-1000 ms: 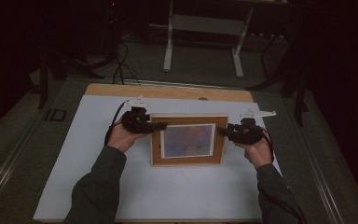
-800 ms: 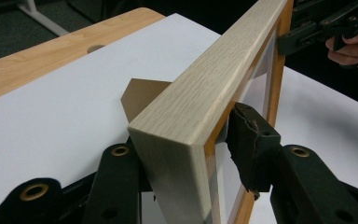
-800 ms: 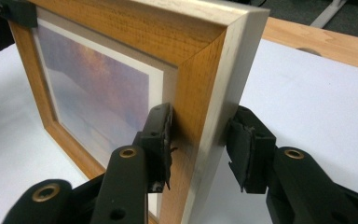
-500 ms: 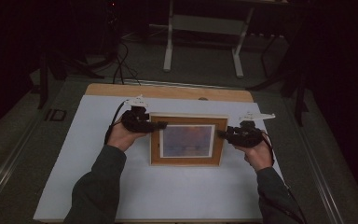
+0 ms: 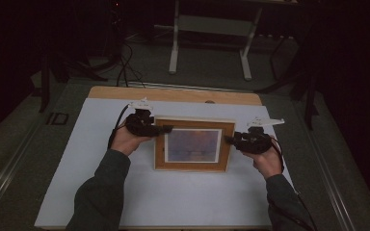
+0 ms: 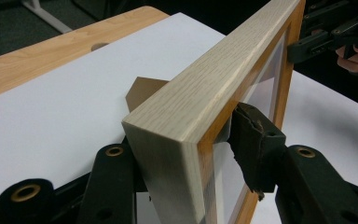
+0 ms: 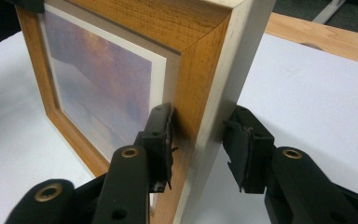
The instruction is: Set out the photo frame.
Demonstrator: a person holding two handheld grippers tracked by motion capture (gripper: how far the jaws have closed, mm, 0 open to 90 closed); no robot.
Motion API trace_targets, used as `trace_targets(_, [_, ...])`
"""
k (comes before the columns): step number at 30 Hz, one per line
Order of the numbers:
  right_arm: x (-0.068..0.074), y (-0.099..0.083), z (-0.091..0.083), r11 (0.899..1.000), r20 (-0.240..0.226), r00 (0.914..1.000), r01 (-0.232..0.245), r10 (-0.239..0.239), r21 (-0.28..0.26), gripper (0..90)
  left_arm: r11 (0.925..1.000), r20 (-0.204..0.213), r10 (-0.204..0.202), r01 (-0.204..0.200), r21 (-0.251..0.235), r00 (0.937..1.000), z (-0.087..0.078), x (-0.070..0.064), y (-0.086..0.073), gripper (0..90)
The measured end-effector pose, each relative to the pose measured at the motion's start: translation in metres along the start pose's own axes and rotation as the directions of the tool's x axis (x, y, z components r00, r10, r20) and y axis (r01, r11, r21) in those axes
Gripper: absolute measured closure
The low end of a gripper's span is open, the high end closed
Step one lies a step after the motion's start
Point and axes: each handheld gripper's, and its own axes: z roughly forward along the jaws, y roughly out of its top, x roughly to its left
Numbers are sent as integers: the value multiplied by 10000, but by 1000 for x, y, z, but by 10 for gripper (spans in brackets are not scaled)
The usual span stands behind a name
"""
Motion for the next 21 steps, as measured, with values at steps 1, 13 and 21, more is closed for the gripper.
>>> trace_targets(1, [0,0,0,10000,-4,10000,5,-5,7,624,10000,-2,-8,8,25,10000,0,0,0,558])
trace_targets(13, [-1,2,1,10000,-30,10000,43,-43,-16,624,9995,-171,-43,48,326,9998,-3,-5,0,562])
trace_targets(21, [0,2,1,10000,-5,10000,-9,9,-12,613,9988,-362,92,-74,480,9993,-3,-8,-2,486])
